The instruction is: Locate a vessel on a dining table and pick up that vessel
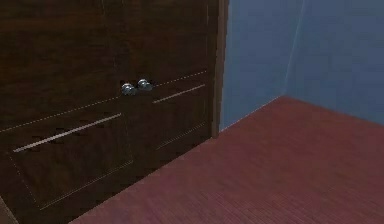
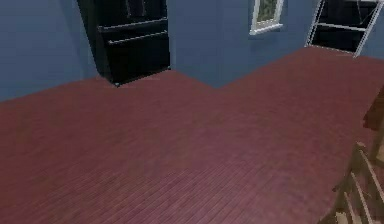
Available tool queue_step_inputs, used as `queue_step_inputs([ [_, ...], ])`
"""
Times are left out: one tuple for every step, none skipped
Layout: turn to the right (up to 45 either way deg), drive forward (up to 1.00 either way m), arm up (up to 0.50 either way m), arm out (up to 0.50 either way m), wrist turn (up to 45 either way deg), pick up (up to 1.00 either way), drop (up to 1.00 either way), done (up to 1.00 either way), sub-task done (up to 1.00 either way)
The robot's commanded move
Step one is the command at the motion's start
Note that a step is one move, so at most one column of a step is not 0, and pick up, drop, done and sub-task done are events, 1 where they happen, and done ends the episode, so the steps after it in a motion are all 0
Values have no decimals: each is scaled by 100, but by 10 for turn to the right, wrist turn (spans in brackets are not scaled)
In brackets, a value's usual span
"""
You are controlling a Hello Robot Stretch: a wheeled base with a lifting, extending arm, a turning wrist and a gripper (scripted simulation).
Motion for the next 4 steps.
queue_step_inputs([
  [-450,0,0,0,0,0,0,0,0],
  [-420,0,0,0,0,0,0,0,0],
  [0,40,0,0,0,0,0,0,0],
  [-450,0,0,0,0,0,0,0,0],
])
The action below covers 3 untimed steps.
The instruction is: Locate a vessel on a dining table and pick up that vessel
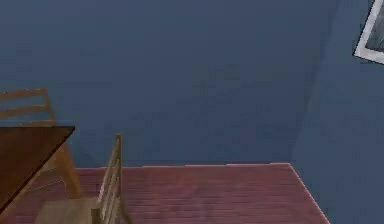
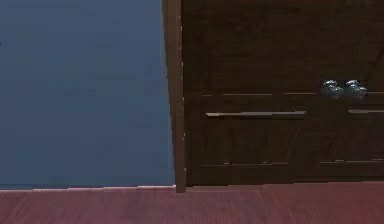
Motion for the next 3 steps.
queue_step_inputs([
  [-450,0,0,0,0,0,0,0,0],
  [-150,0,0,0,0,0,0,0,0],
  [0,40,0,0,0,0,0,0,0],
])
